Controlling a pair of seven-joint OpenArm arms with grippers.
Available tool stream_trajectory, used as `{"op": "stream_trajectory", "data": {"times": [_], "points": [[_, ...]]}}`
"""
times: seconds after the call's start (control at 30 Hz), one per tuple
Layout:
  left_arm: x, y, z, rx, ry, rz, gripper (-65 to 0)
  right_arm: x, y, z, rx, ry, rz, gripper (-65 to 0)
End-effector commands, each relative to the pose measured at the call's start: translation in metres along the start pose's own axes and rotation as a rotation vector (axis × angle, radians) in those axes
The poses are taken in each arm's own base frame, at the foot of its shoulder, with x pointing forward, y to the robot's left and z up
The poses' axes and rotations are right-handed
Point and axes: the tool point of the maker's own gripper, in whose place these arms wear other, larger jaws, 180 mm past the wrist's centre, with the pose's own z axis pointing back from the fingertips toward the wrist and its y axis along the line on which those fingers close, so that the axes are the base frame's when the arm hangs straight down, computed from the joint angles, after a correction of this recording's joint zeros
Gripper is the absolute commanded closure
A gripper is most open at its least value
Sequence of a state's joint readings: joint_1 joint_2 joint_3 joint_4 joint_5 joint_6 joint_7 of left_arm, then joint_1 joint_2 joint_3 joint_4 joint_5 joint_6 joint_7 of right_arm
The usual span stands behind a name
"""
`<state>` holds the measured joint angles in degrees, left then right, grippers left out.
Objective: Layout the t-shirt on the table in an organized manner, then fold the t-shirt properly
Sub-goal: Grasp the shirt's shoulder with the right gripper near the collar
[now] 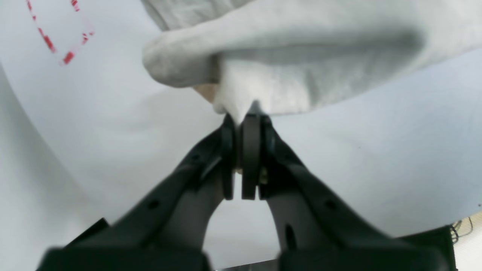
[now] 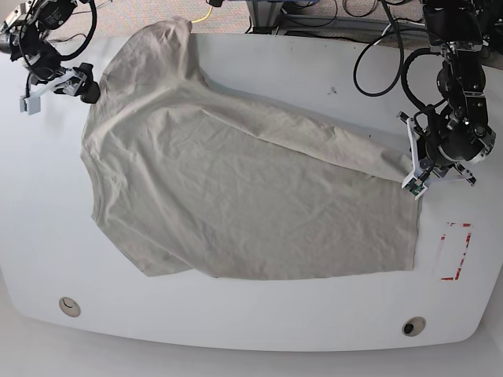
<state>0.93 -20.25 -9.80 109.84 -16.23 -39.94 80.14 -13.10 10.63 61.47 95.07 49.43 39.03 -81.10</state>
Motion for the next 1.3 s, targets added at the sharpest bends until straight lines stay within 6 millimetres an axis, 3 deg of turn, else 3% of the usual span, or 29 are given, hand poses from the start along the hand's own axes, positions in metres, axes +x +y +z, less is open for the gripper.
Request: {"op": "stream_trajectory", "data": {"times": [0.0, 0.5, 0.9, 1.27], "points": [[0.003, 0.011, 0.007, 0.036, -0.015, 0.003, 0.0, 0.010, -0.006, 0.011, -0.015, -0.050, 0.009, -56.0], [0.003, 0.014, 0.008, 0.043, -0.018, 0.009, 0.0, -0.060, 0.005, 0.007, 0.004, 0.054, -0.106, -56.0], [0.004, 0.014, 0.008, 0.043, -0.020, 0.010, 0.0, -0.092, 0.030, -0.005, 0.069, 0.133, -0.123, -55.8], [0.003, 0.015, 0.008, 0.044, -0.017, 0.010, 0.0, -0.113, 0.063, -0.021, 0.151, 0.183, -0.136, -50.7]]}}
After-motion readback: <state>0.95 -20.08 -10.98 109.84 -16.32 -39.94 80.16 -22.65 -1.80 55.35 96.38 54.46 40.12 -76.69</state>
